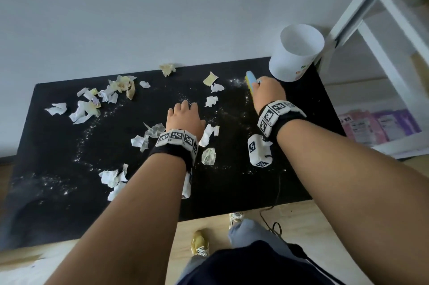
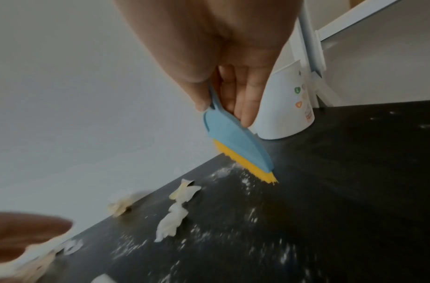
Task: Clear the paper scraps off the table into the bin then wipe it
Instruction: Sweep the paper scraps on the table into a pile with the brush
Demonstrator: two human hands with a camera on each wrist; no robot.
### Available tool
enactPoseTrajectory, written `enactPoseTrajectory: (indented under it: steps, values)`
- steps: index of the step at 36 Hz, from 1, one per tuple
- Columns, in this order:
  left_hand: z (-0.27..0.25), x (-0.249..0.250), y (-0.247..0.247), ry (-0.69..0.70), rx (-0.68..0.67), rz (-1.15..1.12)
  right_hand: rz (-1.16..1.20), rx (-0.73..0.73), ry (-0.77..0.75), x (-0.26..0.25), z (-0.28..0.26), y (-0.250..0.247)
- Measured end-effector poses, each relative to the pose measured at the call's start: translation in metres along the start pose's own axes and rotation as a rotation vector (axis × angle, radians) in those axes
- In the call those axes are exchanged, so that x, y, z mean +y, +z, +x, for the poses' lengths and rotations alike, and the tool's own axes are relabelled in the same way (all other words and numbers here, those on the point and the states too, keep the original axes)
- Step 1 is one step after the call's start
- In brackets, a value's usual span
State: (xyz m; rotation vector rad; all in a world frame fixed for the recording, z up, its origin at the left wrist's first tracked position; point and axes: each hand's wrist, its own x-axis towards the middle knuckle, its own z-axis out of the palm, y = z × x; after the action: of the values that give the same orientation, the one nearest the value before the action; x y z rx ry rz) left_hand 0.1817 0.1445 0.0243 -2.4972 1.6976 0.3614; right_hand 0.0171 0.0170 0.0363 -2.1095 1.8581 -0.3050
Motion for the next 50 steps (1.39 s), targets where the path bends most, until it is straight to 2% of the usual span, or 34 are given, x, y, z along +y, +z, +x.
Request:
enactPoseTrajectory:
  steps: [2, 6, 9, 17, 22, 25, 29, 36, 41, 46, 50]
  values:
    - [0.008, 0.001, 0.001, -0.018, -0.003, -0.001, -0.034, -0.026, 0.045, 0.004, 0.019, 0.0]
    - [0.02, 0.003, 0.005, -0.055, -0.01, -0.019, -0.114, -0.172, 0.081, 0.002, 0.043, 0.006]
    - [0.025, 0.004, 0.008, -0.076, -0.021, -0.031, -0.121, -0.228, 0.035, -0.007, 0.044, 0.018]
    - [0.033, -0.004, 0.013, -0.116, -0.019, -0.03, -0.008, -0.14, -0.146, -0.036, 0.036, 0.037]
    - [0.039, -0.013, 0.011, -0.142, -0.007, -0.035, 0.027, -0.014, -0.112, -0.045, 0.059, 0.029]
    - [0.043, -0.019, 0.011, -0.161, -0.003, -0.036, -0.004, -0.061, -0.044, -0.049, 0.078, 0.031]
    - [0.049, -0.025, 0.01, -0.167, -0.01, -0.033, -0.046, -0.178, -0.058, -0.06, 0.091, 0.044]
    - [0.047, -0.031, 0.013, -0.143, 0.003, -0.053, -0.1, -0.318, -0.183, -0.08, 0.064, 0.063]
    - [0.033, -0.036, 0.015, -0.139, 0.023, -0.033, -0.011, -0.4, -0.278, -0.074, 0.034, 0.06]
    - [0.013, -0.041, 0.017, -0.122, 0.01, -0.021, 0.042, -0.47, -0.295, -0.07, -0.002, 0.057]
    - [-0.004, -0.043, 0.018, -0.096, 0.003, -0.023, 0.07, -0.38, -0.261, -0.073, -0.03, 0.048]
